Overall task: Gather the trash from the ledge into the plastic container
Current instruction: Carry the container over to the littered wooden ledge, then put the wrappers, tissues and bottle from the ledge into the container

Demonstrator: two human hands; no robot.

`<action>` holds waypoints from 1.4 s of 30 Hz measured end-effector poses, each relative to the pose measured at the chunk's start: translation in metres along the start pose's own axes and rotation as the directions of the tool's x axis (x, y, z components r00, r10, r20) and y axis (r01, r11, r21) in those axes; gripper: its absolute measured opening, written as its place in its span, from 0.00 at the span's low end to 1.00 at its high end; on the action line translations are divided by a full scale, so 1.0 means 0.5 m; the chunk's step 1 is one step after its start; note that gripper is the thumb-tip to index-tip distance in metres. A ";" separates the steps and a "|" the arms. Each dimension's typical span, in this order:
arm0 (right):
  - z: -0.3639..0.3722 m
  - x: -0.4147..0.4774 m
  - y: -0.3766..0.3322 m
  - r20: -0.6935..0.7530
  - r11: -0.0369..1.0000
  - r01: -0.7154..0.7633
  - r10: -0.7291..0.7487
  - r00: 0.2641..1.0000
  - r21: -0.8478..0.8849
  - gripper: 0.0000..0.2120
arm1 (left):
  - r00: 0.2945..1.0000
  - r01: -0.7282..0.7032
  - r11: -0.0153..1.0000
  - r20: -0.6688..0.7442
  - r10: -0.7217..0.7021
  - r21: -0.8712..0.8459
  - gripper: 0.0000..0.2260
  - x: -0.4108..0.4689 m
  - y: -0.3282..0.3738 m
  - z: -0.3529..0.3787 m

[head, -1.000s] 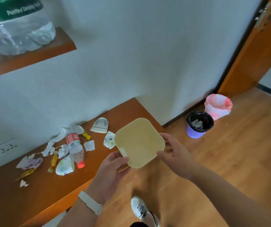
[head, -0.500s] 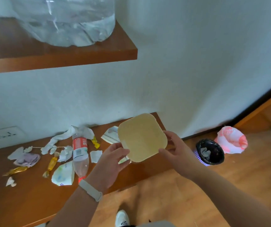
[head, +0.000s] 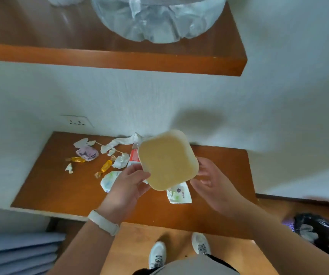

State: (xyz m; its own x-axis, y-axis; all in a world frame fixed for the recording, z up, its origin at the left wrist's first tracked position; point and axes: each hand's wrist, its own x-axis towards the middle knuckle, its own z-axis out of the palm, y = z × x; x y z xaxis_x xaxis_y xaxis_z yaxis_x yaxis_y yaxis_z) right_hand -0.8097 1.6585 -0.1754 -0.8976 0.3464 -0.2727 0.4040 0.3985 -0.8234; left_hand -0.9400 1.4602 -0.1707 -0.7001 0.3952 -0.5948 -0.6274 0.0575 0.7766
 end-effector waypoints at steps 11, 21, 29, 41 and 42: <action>0.009 0.140 -0.015 0.481 0.952 0.293 -0.297 0.825 0.086 0.20 | 0.878 -0.138 0.972 -0.477 0.032 -0.188 0.06 -0.140 -0.071 0.023; 0.103 0.114 -0.019 0.706 0.931 0.357 -0.305 0.640 0.079 0.21 | 0.821 -0.182 0.902 -0.566 -0.080 -0.392 0.12 -0.251 -0.175 -0.015; 0.100 0.196 0.094 0.621 0.883 0.350 -0.089 0.779 -0.313 0.23 | 0.790 -0.165 0.905 -0.601 -0.117 -0.393 0.21 -0.267 -0.216 -0.031; 0.098 0.204 0.214 0.530 0.741 0.330 0.041 0.847 -0.585 0.32 | 0.767 -0.061 0.920 -0.608 -0.206 -0.388 0.10 -0.263 -0.275 -0.061; 0.103 0.203 0.215 0.520 0.718 0.341 0.034 0.853 -0.606 0.30 | 0.765 -0.057 0.919 -0.609 -0.211 -0.390 0.10 -0.263 -0.276 -0.062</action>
State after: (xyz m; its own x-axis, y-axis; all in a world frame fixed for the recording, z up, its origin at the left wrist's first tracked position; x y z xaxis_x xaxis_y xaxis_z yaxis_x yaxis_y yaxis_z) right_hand -0.8665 1.6926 -0.3172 -0.8443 -0.1328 -0.5192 0.0909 0.9193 -0.3830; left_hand -0.7719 1.3717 -0.2061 -0.6109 -0.2686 -0.7448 -0.6694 -0.3272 0.6670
